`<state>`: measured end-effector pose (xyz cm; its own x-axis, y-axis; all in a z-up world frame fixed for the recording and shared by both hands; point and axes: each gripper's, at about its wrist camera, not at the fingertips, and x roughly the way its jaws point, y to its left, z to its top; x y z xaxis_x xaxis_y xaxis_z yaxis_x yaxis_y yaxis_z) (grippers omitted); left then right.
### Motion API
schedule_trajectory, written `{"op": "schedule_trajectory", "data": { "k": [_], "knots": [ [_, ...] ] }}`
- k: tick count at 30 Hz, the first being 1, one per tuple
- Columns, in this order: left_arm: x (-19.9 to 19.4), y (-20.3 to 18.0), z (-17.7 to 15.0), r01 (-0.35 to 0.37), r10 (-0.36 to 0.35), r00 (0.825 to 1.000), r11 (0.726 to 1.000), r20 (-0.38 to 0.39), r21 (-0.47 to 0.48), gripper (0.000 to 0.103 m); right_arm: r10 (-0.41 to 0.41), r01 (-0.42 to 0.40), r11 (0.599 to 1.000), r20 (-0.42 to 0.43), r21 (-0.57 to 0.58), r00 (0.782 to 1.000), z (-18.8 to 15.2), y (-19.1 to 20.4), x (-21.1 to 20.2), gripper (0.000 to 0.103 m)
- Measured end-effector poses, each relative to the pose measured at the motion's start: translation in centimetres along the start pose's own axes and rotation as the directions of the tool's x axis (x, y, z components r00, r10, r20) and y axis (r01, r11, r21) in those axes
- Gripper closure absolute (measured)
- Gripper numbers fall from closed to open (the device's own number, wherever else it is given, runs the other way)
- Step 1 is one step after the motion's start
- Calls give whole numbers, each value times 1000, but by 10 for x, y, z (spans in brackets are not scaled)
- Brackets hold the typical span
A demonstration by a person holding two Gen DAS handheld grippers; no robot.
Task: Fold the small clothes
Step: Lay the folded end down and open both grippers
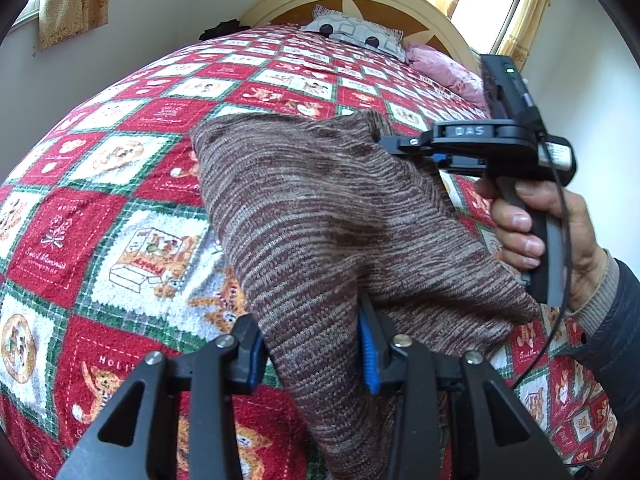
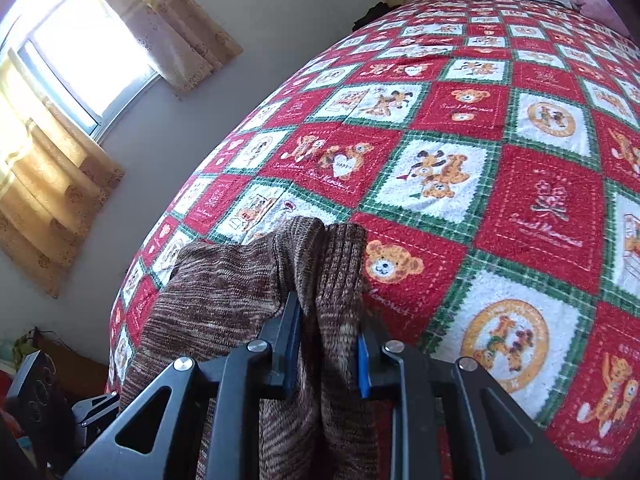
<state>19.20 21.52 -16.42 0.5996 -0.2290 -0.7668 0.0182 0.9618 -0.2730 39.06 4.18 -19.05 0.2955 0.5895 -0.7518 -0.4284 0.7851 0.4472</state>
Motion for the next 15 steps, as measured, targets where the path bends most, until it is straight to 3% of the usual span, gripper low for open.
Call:
{"op": "schedule_trajectory", "data": {
  "k": [3, 7, 9, 12, 14, 15],
  "knots": [
    [-1, 1, -1, -2, 2, 1000, 1000, 4, -6, 59, -5, 6, 999, 33, -32, 999, -8, 4, -24, 70],
    [-2, -1, -4, -17, 17, 1000, 1000, 10, 3, 54, 83, -79, 993, 42, -82, 996, -30, 17, -63, 47],
    [-2, -2, -4, -23, 23, 1000, 1000, 9, 4, 52, 116, -112, 985, 18, -133, 993, -51, 27, -78, 47],
    [-2, -4, -6, -33, 33, 999, 999, 9, 6, 45, 86, -96, 976, -60, -196, 995, -84, 38, -80, 47],
    [-3, -7, -9, -51, 51, 999, 999, 9, 18, 40, 56, -77, 975, -108, -206, 993, -105, 39, -75, 54],
    [-4, -10, -11, -65, 65, 998, 997, 11, 31, 40, 24, -51, 973, -121, -225, 992, -114, 41, -73, 84]
  ]
}}
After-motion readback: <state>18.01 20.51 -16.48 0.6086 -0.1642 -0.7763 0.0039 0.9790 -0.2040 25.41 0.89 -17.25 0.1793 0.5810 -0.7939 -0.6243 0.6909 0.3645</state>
